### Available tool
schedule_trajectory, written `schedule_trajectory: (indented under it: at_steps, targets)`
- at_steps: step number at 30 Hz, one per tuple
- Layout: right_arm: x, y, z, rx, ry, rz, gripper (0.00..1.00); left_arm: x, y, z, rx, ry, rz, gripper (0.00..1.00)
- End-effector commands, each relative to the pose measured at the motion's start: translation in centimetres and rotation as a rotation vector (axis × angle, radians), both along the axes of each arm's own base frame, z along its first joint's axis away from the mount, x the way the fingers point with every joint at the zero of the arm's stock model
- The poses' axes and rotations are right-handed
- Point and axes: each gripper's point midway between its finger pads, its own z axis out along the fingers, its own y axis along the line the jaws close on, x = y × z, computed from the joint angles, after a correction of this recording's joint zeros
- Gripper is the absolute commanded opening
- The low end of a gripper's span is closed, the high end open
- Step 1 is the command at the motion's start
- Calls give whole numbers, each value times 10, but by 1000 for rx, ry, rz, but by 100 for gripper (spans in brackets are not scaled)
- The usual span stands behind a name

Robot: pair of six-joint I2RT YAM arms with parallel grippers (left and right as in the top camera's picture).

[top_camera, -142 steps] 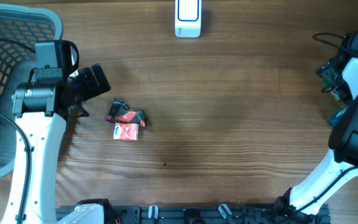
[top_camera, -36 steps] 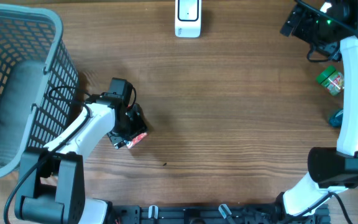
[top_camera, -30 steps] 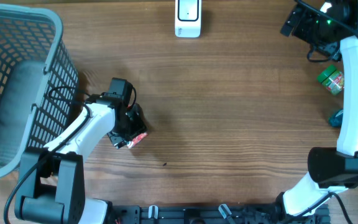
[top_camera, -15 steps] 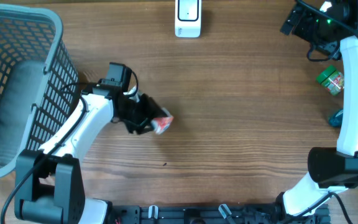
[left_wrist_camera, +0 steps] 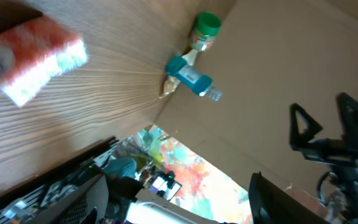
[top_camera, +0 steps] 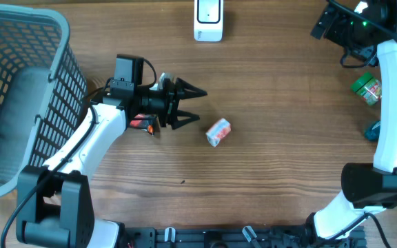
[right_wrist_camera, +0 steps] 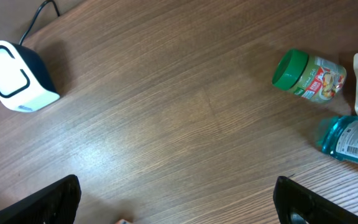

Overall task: Scan the item barcode
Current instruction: 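Carry the red package right and release it mid-table, then reach the right gripper left to the orange tissue pack mid-table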

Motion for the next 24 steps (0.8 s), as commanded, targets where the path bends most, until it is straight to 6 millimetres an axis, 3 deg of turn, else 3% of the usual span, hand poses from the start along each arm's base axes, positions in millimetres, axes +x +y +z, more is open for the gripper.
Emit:
schedule_trajectory:
  at_steps: [1, 3, 6, 10, 14, 18, 21, 24]
  targets:
    - [-1, 1, -2, 1, 6, 14, 100, 14, 0, 14, -6, -96, 19, 86]
    - [-1, 1, -2, 2, 6, 15, 100, 20, 3, 1, 90, -201, 26, 100]
    - [-2, 11, -4, 27, 16, 99, 100, 30, 7, -12, 212, -401, -10, 100]
    - [-8, 19, -8, 4, 55, 254, 100, 58, 45, -17, 347, -521, 67, 100]
    - [-12, 23, -22, 2, 101, 280, 100, 78, 77, 6, 466, -651, 128, 100]
    - [-22, 48, -55, 6, 199, 352, 92, 92, 128, 43, 713, -722, 183, 100]
    - [-20, 82, -78, -28, 212, 512, 92, 96, 159, 75, 847, -735, 215, 100]
    - [-25, 140, -98, 0, 186, 790, 99, 99, 179, 97, 923, -766, 236, 100]
